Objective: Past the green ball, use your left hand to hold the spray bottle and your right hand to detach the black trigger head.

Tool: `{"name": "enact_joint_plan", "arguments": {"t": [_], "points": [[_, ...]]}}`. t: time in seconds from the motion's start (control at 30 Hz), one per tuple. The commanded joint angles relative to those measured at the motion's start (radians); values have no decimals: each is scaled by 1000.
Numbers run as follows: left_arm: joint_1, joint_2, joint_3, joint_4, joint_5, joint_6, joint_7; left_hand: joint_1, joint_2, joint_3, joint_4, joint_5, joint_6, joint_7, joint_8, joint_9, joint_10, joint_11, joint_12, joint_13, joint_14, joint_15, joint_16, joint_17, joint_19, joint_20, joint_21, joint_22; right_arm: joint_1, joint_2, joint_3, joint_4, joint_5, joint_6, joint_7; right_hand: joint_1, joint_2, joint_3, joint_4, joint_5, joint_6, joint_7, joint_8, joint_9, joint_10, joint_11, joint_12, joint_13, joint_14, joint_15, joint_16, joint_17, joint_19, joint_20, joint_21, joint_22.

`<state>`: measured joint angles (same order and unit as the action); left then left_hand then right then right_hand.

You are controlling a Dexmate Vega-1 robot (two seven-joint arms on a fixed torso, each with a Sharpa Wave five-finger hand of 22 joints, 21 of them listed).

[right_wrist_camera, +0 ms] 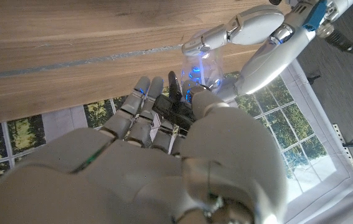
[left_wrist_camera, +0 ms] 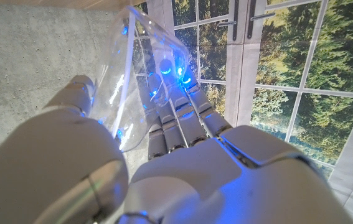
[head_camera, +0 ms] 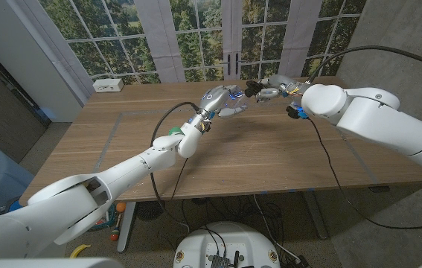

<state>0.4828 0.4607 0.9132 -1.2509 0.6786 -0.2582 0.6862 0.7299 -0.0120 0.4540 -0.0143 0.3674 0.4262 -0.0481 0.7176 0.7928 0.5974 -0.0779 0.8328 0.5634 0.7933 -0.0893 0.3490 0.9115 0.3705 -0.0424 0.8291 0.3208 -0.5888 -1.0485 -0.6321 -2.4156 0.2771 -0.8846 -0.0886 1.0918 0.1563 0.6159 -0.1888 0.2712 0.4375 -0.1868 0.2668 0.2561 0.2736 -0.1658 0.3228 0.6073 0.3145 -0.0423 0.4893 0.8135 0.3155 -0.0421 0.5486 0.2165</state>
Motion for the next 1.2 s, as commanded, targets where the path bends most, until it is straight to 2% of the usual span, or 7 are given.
{"name": "enact_joint_plan", "arguments": {"t": [0.03, 0.2, 0.3, 0.5, 0.6, 0.87, 1.2], "points": [[16, 7, -25, -15, -35, -17, -47, 172, 207, 127, 124, 5, 86, -81, 29, 1, 130, -124, 116, 526, 12, -139, -1, 7, -6, -62, 13, 1, -86, -8, 15, 10, -158, 125, -30, 29, -30, -33, 12, 5, -94, -31, -53, -12, -143, -17, -75, -23, -130, -114, -75, -22, -52, -5, 17, 1], [23, 8, -32, -18, -36, -15, -52, 171, 207, 127, 124, 5, 86, -81, 29, 1, 131, -124, 118, 529, 13, -139, -4, 9, -8, -62, 18, -1, -143, 5, 75, 38, -136, 180, -36, -72, -95, -181, 53, -39, -269, 11, -85, -28, -272, 50, -126, -61, -240, -25, -124, -36, -135, 54, 5, -20], [26, 9, -34, -20, -35, -14, -55, 171, 206, 127, 124, 5, 87, -80, 30, 1, 130, -125, 118, 531, 14, -139, -5, 10, -9, -63, 20, -2, -208, 33, 130, 60, -112, 237, -89, -176, -100, -261, 88, -76, -354, 131, -81, -30, -327, 115, -125, -83, -282, 24, -156, -56, -182, 90, -16, -28], [31, 10, -34, -23, -27, -8, -54, 171, 206, 127, 123, 6, 89, -77, 29, -3, 134, -125, 119, 532, 15, -139, -9, 13, -11, -63, 26, -5, -370, 140, 240, 119, -76, 429, -259, -368, -111, -358, 160, -98, -312, 189, -44, -30, -253, 154, -89, -100, -217, 42, -152, -80, -153, 132, -17, -28], [34, 8, -38, -25, -33, -5, -56, 171, 206, 127, 123, 6, 88, -78, 30, -1, 132, -125, 119, 533, 17, -139, -11, 15, -12, -62, 30, -8, -419, 181, 275, 145, -62, 507, -299, -426, -108, -387, 163, -95, -172, 216, 7, -26, -108, 174, -45, -110, -119, 39, -122, -94, -99, 145, -5, -28], [34, -1, -42, -14, -38, -8, -48, 171, 205, 126, 121, 7, 89, -77, 32, 1, 133, -124, 116, 532, 20, -139, -17, 22, -17, -61, 43, -15, -461, 251, 302, 140, -52, 500, -365, -523, -112, -432, 173, -94, 4, 260, 75, -3, 42, 205, 4, -98, 8, 44, -66, -83, -40, 158, 8, -26], [26, -9, -34, 3, -23, -6, -22, 171, 204, 126, 120, 8, 89, -79, 34, 2, 132, -124, 115, 534, 23, -139, -23, 28, -21, -61, 54, -22, -424, 341, 201, 47, -248, 177, -568, -592, -95, -461, 159, -89, 126, 298, 154, 44, 239, 230, 81, -47, 261, 35, 79, -4, 151, 165, 85, -16]]}}
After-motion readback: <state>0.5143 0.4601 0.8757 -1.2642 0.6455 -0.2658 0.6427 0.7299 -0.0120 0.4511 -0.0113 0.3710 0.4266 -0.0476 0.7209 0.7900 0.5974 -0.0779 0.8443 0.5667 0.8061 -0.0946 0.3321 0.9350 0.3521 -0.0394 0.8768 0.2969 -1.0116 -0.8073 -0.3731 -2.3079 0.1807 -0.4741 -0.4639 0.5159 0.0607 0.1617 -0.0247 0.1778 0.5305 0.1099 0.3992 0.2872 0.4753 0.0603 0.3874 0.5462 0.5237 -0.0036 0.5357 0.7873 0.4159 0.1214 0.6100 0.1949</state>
